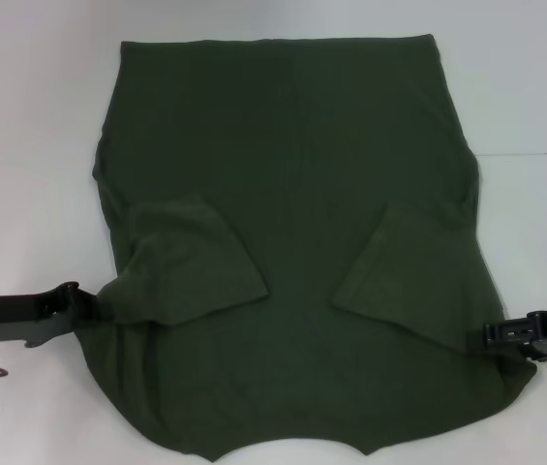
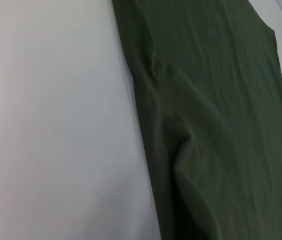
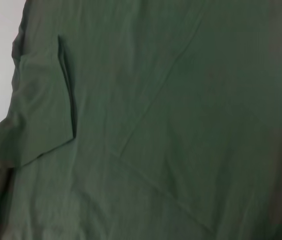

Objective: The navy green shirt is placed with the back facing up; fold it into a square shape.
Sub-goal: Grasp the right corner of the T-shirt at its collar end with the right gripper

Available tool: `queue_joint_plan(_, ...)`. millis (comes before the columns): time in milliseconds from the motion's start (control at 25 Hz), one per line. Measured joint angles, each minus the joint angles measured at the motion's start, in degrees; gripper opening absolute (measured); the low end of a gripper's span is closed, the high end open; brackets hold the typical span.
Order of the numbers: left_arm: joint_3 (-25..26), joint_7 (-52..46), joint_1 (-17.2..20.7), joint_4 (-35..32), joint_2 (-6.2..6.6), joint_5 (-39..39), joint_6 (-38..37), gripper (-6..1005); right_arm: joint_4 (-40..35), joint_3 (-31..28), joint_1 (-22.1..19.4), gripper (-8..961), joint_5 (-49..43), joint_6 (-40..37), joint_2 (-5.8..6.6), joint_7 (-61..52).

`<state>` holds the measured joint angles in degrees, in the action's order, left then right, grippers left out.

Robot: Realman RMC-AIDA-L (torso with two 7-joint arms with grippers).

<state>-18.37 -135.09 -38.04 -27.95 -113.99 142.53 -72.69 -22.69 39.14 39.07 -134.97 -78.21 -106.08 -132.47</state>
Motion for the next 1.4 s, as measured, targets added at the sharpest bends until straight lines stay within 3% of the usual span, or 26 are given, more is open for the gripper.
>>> queue_joint_plan(1120, -0.4, 0.0, -0.2, 0.0, 0.00, -0.5, 0.0, 6, 0.5, 0.9, 0.4, 868, -0.5, 1.4, 0.12, -1.2)
queue_joint_plan(1400, -0.4, 0.1, -0.3, 0.0, -0.07, -0.5, 0.0, 7, 0.5, 0.8, 0.3, 611, -0.5, 2.0, -0.01, -1.2)
